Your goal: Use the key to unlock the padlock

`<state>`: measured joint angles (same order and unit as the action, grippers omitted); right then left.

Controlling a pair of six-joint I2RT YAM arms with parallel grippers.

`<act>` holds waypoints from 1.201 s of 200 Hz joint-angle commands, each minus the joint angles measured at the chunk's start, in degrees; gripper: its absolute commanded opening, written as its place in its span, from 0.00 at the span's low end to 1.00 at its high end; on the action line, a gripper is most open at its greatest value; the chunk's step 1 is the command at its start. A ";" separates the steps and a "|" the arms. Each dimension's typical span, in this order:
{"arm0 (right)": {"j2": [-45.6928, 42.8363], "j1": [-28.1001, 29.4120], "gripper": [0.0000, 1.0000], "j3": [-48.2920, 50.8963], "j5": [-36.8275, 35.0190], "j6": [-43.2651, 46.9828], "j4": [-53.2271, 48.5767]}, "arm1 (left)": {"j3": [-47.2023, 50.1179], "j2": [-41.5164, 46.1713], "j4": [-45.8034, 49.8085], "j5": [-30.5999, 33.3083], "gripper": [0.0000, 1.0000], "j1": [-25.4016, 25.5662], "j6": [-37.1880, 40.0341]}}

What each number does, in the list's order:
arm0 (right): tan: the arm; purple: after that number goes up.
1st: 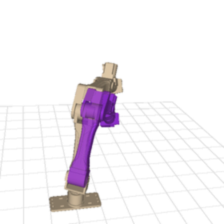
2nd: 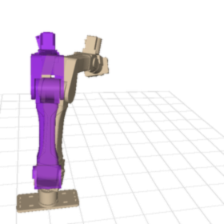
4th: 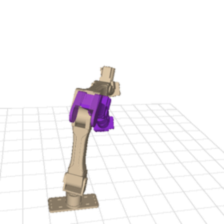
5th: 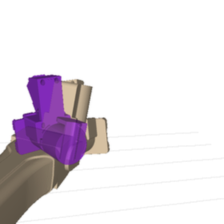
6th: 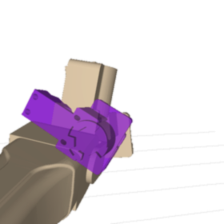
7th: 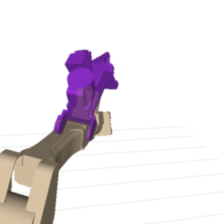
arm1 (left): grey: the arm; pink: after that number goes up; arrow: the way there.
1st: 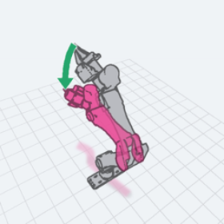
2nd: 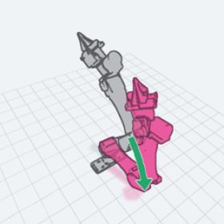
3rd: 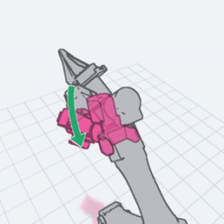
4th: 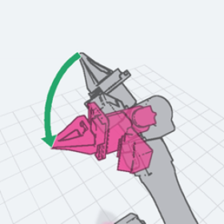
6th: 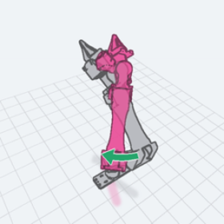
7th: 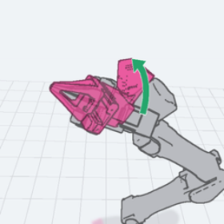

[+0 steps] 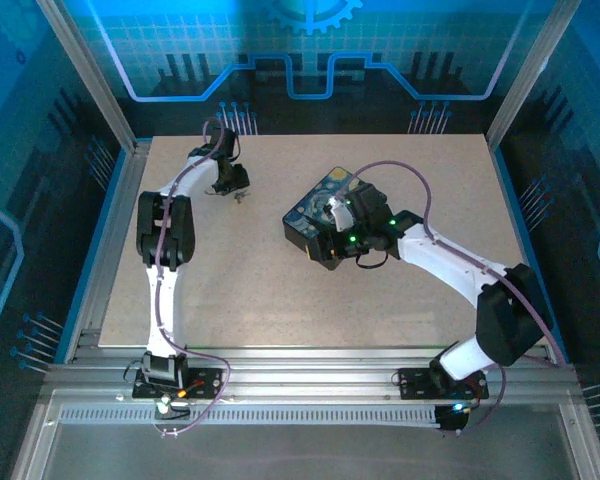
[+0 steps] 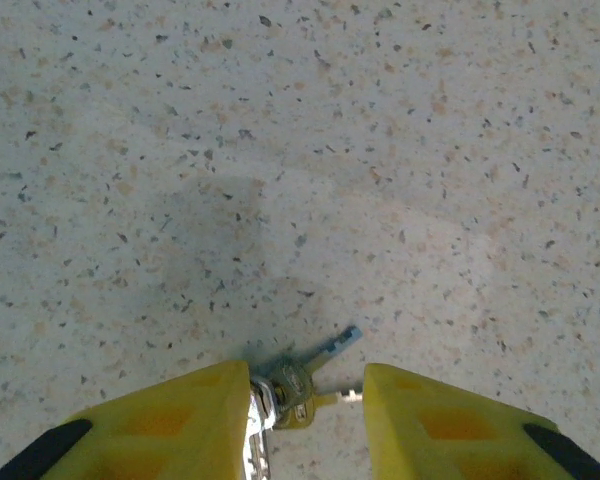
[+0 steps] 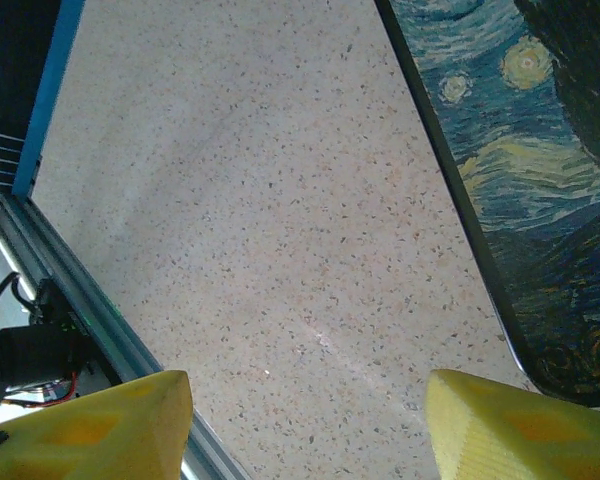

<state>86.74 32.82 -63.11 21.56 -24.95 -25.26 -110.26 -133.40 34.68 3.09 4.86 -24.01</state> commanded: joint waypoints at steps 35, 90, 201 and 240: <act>2.41 -0.56 0.64 -2.78 1.82 1.20 -0.23 | 0.35 -1.93 1.55 -1.51 0.36 -0.78 -0.78; 3.08 -0.56 0.63 -3.16 2.07 1.17 -0.42 | 3.04 -2.16 0.02 -2.48 0.28 -0.82 -1.72; 2.21 -0.61 0.63 -2.28 2.30 0.52 0.09 | 15.55 5.51 -6.58 -4.60 0.38 -0.62 -3.46; 1.95 -0.49 0.63 -1.93 2.43 0.51 0.50 | 17.94 8.59 -9.45 -6.38 0.41 -0.14 -3.57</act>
<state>89.12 32.58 -64.55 22.92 -24.53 -25.23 -94.17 -127.39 22.90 -0.64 4.34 -26.89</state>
